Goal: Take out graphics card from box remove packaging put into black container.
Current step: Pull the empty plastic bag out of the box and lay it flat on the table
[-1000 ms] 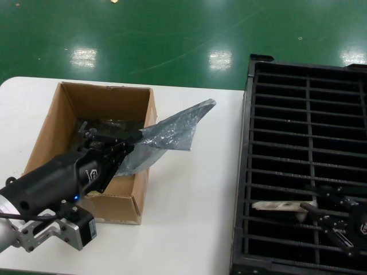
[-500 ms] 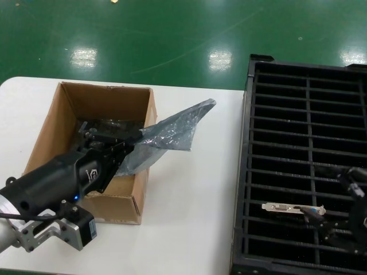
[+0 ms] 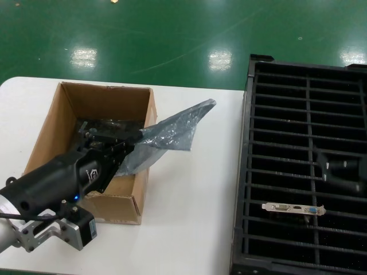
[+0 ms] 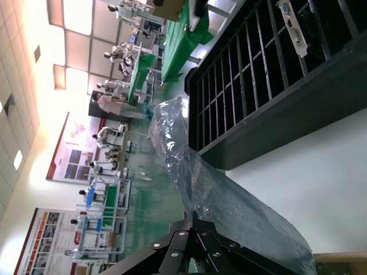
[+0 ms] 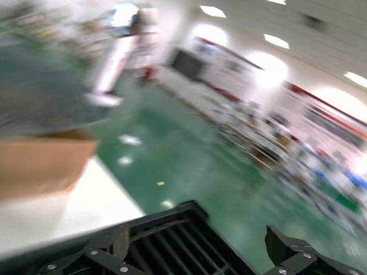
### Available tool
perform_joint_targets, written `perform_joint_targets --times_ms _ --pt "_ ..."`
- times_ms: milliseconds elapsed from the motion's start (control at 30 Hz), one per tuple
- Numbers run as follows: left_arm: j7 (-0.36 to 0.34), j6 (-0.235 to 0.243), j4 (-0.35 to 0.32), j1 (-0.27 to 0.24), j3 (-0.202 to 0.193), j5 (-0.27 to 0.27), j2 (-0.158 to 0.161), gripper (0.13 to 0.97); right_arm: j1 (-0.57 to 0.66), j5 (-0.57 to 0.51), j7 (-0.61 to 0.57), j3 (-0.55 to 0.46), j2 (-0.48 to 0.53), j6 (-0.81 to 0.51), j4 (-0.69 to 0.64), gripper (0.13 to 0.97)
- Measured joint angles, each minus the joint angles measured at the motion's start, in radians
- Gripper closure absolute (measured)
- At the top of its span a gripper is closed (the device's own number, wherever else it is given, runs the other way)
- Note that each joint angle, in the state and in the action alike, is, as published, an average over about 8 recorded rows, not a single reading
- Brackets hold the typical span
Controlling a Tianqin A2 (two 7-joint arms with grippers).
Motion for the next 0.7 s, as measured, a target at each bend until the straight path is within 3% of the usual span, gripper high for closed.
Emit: perform_joint_targets --times_ms 267,433,567,633,700 --pt "0.0 0.0 0.0 0.0 0.0 0.0 0.0 0.957 0.091 0.213 0.156 -0.153 -0.087 0.327 -0.046 0.235" --pt "-0.009 0.0 -0.001 -0.001 0.001 0.003 -0.001 0.957 0.13 0.327 0.201 -0.205 -0.128 0.432 -0.065 0.173" --pt "-0.115 0.012 -0.012 -0.015 0.004 0.044 0.0 0.957 0.137 0.346 0.21 -0.213 -0.138 0.449 -0.07 0.161" --pt "-0.207 0.045 -0.018 -0.03 -0.008 0.086 0.02 0.957 0.137 0.346 0.211 -0.213 -0.139 0.449 -0.07 0.157" --pt "-0.315 0.103 -0.021 -0.052 -0.034 0.136 0.059 0.957 0.137 0.346 0.211 -0.213 -0.138 0.449 -0.069 0.149"
